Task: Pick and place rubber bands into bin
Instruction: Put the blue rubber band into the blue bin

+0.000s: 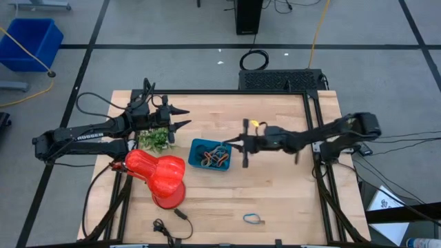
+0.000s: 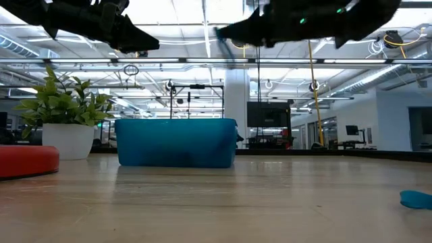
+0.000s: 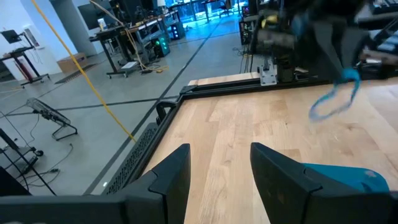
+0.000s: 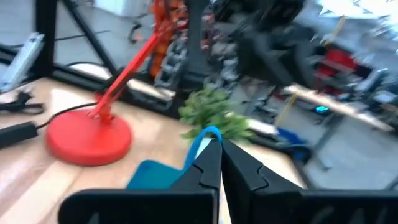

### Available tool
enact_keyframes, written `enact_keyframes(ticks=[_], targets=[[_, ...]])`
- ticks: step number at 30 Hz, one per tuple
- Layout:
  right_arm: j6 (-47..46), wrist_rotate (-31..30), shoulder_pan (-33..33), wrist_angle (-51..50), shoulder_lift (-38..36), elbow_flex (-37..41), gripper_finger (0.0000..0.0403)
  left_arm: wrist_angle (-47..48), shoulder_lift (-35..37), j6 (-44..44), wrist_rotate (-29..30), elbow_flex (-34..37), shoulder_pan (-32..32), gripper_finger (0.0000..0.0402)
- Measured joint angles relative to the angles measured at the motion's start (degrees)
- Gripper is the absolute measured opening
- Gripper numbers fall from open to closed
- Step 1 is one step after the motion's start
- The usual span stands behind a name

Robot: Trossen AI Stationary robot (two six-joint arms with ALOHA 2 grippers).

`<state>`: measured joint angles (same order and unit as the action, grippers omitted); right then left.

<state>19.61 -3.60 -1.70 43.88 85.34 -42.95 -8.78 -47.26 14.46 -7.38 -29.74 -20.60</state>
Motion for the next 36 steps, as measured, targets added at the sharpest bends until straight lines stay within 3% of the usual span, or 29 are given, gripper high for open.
enact_keyframes(ticks=[3,12,22,36], targets=[[-1.3,3.7,0.9,0.2,6.0,-2.9,0.0000,0.0,0.0,0.0,0.0,0.0,0.0,0.0175],[-3.3,3.8,1.0,0.1,19.5,-7.7,0.0000,0.1,0.0,0.1,0.0,0.0,0.0,0.0175],[-8.3,3.4,1.0,-0.3,24.2,-7.7,0.0000,0.1,0.0,0.3,0.0,0.0,0.0,0.0175],[-12.1,3.4,0.9,0.5,23.9,-7.7,0.0027,0.1,0.0,0.4,0.0,0.0,0.0,0.0175]])
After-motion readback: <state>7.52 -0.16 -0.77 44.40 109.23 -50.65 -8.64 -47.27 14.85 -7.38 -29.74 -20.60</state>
